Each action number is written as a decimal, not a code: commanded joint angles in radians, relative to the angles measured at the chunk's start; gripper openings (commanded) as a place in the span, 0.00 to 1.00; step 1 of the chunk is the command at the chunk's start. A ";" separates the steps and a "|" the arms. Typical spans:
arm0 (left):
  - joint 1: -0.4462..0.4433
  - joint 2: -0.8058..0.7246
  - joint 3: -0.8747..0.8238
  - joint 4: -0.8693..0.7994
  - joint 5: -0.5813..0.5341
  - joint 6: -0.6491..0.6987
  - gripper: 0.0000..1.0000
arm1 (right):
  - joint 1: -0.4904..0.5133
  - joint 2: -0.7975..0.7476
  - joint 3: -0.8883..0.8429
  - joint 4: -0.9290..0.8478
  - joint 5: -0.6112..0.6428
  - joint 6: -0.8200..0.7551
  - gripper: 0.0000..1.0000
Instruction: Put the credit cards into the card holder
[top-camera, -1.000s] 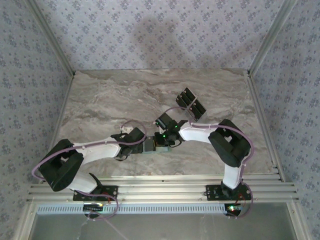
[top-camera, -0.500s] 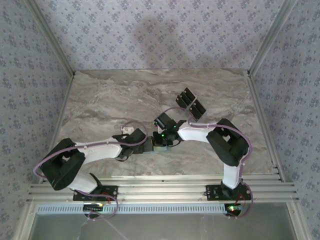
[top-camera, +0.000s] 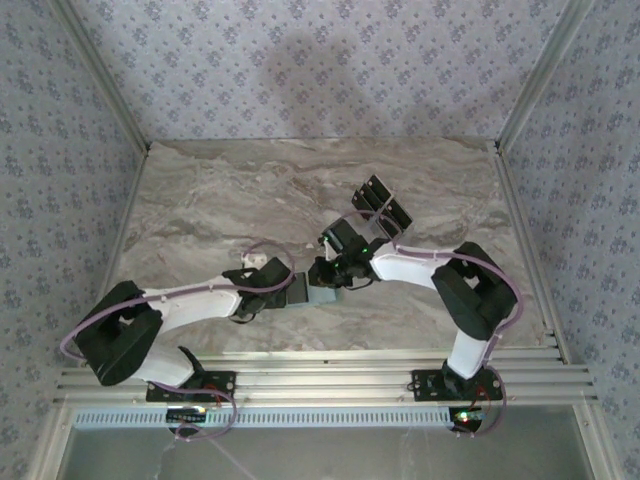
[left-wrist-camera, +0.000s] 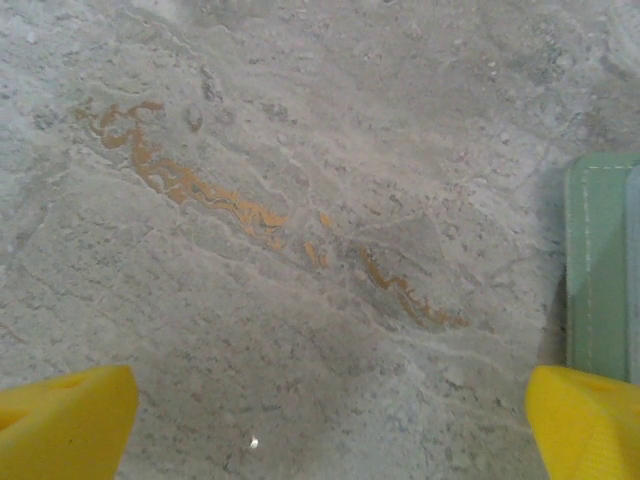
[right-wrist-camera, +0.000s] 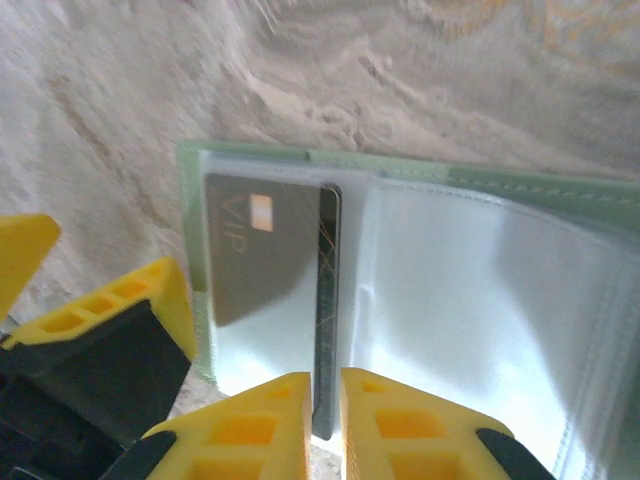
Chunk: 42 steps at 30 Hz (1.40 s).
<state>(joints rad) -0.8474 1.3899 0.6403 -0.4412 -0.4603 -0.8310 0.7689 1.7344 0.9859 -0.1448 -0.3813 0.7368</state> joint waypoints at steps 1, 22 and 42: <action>-0.005 -0.057 0.026 -0.046 -0.004 0.011 1.00 | -0.009 -0.047 -0.006 -0.047 0.013 -0.037 0.24; -0.025 0.076 0.082 -0.001 0.023 0.038 1.00 | -0.057 -0.124 -0.054 -0.133 0.092 -0.133 0.44; -0.026 0.043 0.072 -0.035 -0.018 0.026 1.00 | -0.051 -0.092 0.006 -0.150 0.075 -0.155 0.44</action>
<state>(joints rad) -0.8665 1.4693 0.7120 -0.4210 -0.4469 -0.8055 0.7204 1.6993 0.9806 -0.2646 -0.3031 0.5999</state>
